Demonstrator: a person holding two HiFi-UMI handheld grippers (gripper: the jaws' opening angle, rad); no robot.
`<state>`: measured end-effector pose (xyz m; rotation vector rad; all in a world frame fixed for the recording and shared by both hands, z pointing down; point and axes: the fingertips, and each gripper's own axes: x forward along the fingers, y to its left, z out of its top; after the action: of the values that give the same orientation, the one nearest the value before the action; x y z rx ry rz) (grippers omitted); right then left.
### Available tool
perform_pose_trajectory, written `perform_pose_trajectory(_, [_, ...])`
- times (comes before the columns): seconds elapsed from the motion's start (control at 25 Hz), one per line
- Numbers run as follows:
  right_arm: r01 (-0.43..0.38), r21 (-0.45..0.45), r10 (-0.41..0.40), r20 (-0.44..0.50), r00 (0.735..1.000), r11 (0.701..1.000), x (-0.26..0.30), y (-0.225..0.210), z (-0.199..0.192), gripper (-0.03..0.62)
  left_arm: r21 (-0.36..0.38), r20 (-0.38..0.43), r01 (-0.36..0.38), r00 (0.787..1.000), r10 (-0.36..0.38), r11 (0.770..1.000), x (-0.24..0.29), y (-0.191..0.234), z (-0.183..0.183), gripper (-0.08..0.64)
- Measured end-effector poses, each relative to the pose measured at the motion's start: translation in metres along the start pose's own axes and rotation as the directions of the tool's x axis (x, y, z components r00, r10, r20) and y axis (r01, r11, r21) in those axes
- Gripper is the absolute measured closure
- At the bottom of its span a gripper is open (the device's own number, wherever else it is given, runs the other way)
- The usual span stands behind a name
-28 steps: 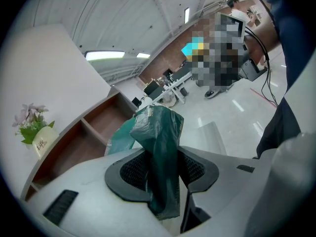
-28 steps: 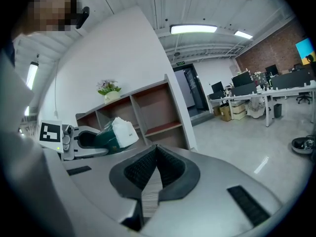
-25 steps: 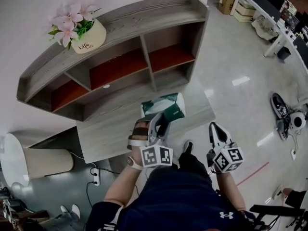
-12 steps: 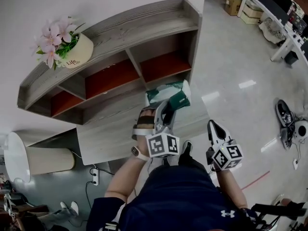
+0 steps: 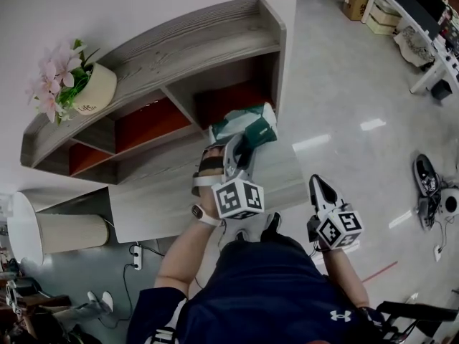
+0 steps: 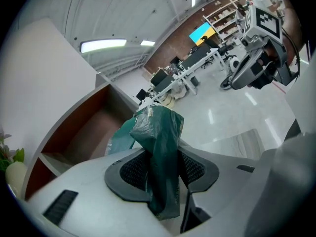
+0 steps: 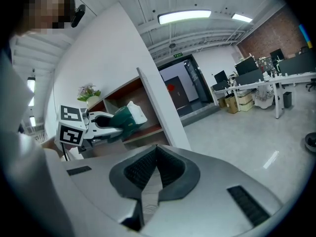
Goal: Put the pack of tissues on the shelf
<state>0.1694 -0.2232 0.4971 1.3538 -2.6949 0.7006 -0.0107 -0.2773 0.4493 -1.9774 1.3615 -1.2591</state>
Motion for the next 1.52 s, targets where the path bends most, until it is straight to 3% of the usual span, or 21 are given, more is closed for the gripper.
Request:
perform_pose_trajectory(0.84, [-0.021,0.028,0.023,-0.056,0.998,0.999,0.036,-0.051,0.008,0.583,0.033,-0.111,-0.035,0.993,0.039,0.999,0.101,0.031,-0.012,0.385])
perform_pose_trajectory(1.16, [-0.027,0.029,0.029,-0.068,0.997,0.999,0.056,-0.053,0.012,0.583,0.033,-0.136,-0.003,0.991,0.008,0.999,0.129,0.039,-0.022,0.382])
perform_pose_trajectory(1.52, [-0.017,0.039,0.019,-0.054,0.998,0.999,0.061,-0.052,0.016,0.583,0.036,-0.188,0.112,0.977,-0.103,0.993,0.14,0.027,-0.028,0.357])
